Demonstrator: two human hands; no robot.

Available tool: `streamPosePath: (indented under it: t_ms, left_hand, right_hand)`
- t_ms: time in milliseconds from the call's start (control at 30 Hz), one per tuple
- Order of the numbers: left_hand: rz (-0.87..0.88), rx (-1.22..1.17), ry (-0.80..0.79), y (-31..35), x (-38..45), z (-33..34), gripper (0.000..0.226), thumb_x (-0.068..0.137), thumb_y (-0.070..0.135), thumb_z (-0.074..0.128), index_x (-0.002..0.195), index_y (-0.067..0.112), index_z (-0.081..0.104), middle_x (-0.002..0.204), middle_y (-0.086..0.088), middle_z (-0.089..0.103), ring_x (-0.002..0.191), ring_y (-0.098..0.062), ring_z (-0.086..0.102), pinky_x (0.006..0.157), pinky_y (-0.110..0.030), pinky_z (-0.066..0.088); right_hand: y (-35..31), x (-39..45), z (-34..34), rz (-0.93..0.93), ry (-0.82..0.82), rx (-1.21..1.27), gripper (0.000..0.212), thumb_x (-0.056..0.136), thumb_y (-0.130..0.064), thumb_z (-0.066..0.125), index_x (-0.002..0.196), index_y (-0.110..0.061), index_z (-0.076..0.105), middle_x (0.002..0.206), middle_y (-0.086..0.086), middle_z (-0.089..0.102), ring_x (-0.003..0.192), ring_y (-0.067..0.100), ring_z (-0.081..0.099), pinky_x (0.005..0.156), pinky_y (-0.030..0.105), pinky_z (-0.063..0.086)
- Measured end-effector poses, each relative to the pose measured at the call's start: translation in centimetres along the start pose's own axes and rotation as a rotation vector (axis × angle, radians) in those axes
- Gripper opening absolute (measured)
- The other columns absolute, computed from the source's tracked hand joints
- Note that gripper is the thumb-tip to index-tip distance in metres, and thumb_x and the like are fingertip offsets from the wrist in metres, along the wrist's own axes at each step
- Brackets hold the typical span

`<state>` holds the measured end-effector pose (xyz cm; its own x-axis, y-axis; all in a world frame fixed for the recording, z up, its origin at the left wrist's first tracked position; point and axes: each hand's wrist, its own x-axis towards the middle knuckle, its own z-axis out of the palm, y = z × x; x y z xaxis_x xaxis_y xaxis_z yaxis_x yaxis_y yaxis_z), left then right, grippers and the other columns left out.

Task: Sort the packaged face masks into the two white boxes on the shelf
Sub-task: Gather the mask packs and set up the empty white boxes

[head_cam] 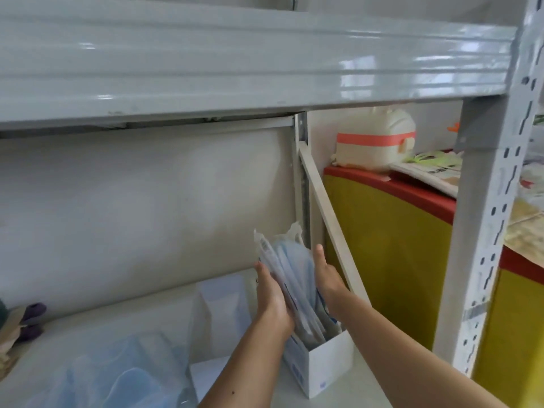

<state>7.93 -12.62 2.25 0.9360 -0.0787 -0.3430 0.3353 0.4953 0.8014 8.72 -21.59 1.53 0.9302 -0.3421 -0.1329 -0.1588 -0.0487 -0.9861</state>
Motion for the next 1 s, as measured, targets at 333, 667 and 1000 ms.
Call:
streamPosePath:
  t_ms: [333, 667, 1000]
  left_hand:
    - [0.041, -0.589, -0.085, -0.8, -3.1, 2.0, 0.081, 0.087, 0.063, 0.036, 0.114, -0.009, 0.059, 0.089, -0.030, 0.069, 0.115, -0.051, 0.044, 0.118, -0.049, 0.010]
    - [-0.077, 0.045, -0.310, 2.0, -1.8, 0.3, 0.084, 0.078, 0.083, 0.018, 0.114, 0.024, 0.067, 0.113, -0.016, 0.067, 0.108, -0.037, 0.060, 0.098, -0.055, 0.042]
    - [0.143, 0.145, -0.331, 8.7, -7.2, 0.3, 0.070, 0.085, 0.075, 0.008, 0.102, 0.035, 0.063, 0.096, -0.004, 0.070, 0.092, -0.026, 0.064, 0.072, -0.042, 0.050]
  right_hand:
    - [0.8, -1.3, -0.8, -0.010, -0.300, -0.001, 0.081, 0.090, -0.065, 0.000, 0.125, -0.020, 0.056, 0.113, 0.006, 0.064, 0.100, 0.015, 0.062, 0.085, 0.026, 0.048]
    - [-2.7, -2.7, -1.7, -0.114, -0.282, 0.009, 0.091, 0.075, -0.081, -0.001, 0.145, -0.034, 0.034, 0.149, 0.001, 0.041, 0.140, 0.026, 0.033, 0.113, 0.051, 0.023]
    - [-8.8, -7.2, -0.1, -0.297, -0.288, 0.071, 0.105, 0.056, -0.097, 0.012, 0.141, -0.040, 0.039, 0.152, 0.000, 0.036, 0.143, 0.024, 0.027, 0.114, 0.063, 0.016]
